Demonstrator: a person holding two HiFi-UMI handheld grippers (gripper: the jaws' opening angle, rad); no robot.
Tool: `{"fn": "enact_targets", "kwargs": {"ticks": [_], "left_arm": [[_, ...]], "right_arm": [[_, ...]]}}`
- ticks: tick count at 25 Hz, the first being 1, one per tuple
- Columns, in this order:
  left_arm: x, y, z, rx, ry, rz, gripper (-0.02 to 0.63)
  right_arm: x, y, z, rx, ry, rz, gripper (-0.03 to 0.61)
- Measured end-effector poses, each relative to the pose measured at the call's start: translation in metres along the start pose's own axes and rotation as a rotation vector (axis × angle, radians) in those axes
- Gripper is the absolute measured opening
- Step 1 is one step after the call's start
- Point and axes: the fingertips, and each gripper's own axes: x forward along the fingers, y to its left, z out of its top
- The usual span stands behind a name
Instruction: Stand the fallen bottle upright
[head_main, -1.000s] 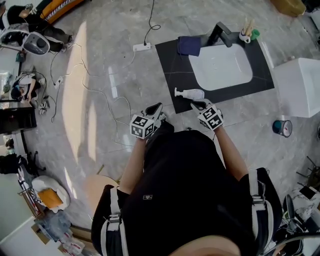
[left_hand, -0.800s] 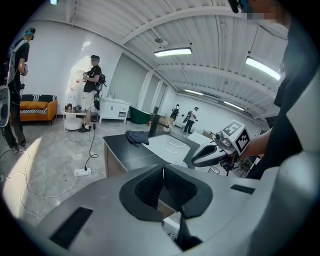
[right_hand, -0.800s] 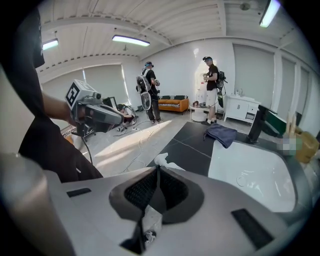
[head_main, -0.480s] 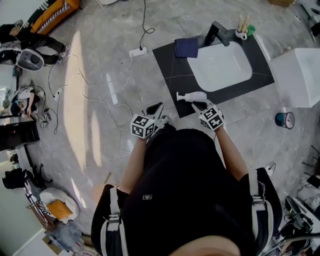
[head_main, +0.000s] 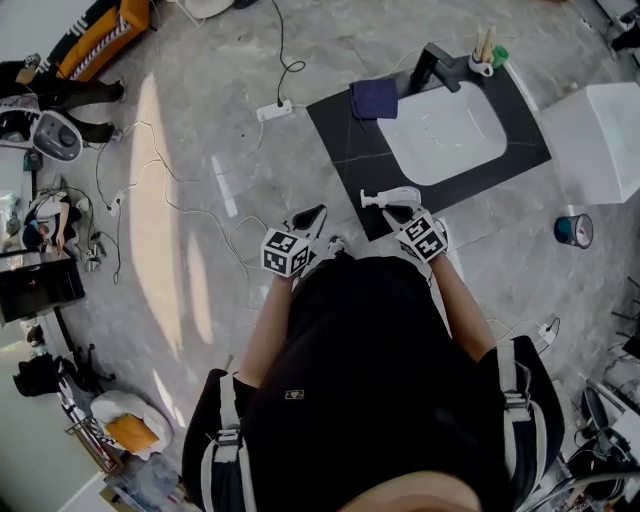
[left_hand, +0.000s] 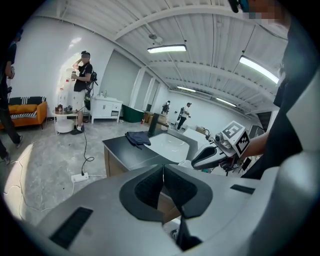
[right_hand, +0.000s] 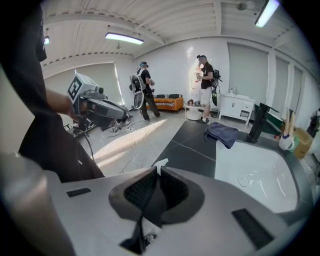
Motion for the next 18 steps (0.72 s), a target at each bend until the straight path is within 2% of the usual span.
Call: {"fn": "enact_targets", "kwargs": {"ticks": [18], "left_arm": [[-0.013, 0.04, -0.004, -0.029, -0.024, -0.006, 0.017]], "right_arm": [[0.028, 0.007, 0.016, -0.025, 0.065, 0.0, 0.127]]}}
